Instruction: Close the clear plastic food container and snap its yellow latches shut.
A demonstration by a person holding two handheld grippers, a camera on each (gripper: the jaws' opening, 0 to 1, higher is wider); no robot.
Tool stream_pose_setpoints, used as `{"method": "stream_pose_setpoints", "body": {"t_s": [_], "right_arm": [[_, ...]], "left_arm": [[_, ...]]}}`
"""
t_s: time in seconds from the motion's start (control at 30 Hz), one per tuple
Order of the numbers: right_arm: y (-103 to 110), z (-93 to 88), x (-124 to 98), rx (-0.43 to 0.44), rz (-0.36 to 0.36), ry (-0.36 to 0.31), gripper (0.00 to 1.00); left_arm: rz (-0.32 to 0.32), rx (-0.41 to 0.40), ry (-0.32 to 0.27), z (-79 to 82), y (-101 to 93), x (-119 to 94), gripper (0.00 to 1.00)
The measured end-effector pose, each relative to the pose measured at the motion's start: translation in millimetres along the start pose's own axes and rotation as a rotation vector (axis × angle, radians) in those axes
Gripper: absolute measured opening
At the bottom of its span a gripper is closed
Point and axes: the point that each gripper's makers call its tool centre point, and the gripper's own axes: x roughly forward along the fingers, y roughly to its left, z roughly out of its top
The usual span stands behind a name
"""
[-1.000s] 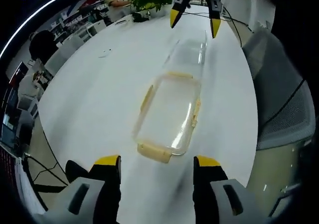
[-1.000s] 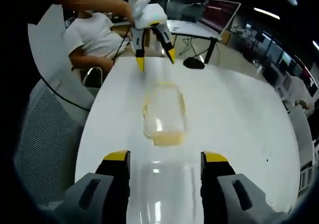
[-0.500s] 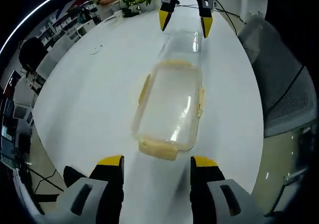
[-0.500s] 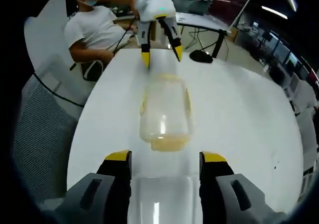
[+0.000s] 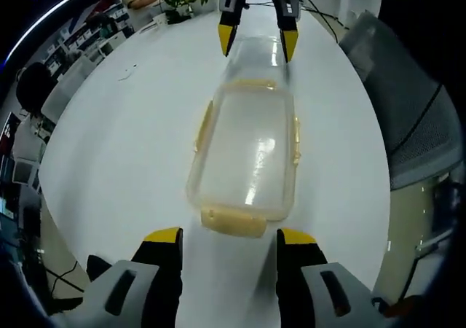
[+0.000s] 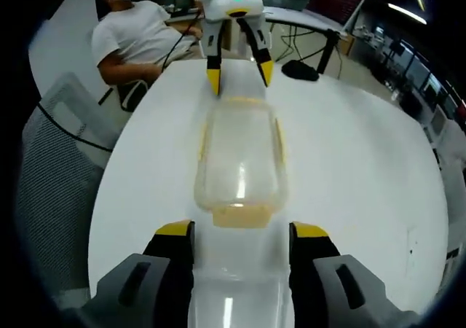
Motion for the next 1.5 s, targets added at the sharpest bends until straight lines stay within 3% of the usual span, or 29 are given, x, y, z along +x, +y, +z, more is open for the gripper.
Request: {"method": "stream_pose_setpoints", "body": {"t_s": [0.6,0.67,0.73,0.97,1.13,1.33,1.5], "right_arm": [[-5.9,-5.8,27.9,-0.001,0.016,0.056,0.46],[-4.4,-6.7,30.0,0.057,0.022,0.057,0.45],[-7.9,-7.1,33.2,0.031,0.017,0.061,0.45],[-1.4,-7.9,42.6,0.024,0.045,0.084,0.43],[-3.8,-6.7,40.4,0.021,0.046,0.087,0.42],[-5.0,-6.7,39.4,0.016,0.044,0.101,0.38],[-4.3,-7.4,39.6,0.025,0.043,0.102,0.37]], "left_arm": [[-0.074,0.039,-0.011,2.7,2.4,19.0,0.44],[-0.085,0.037,-0.012,3.0,2.1,19.5,0.44],[-0.091,0.035,-0.013,2.8,2.5,19.7,0.44],[-0.141,0.047,-0.006,3.8,-4.3,20.8,0.36],[-0.159,0.025,-0.009,2.5,-5.2,21.6,0.36],[-0.182,0.074,-0.011,4.4,-7.8,22.1,0.35],[-0.174,0.068,-0.008,3.4,-8.2,20.9,0.33]]}}
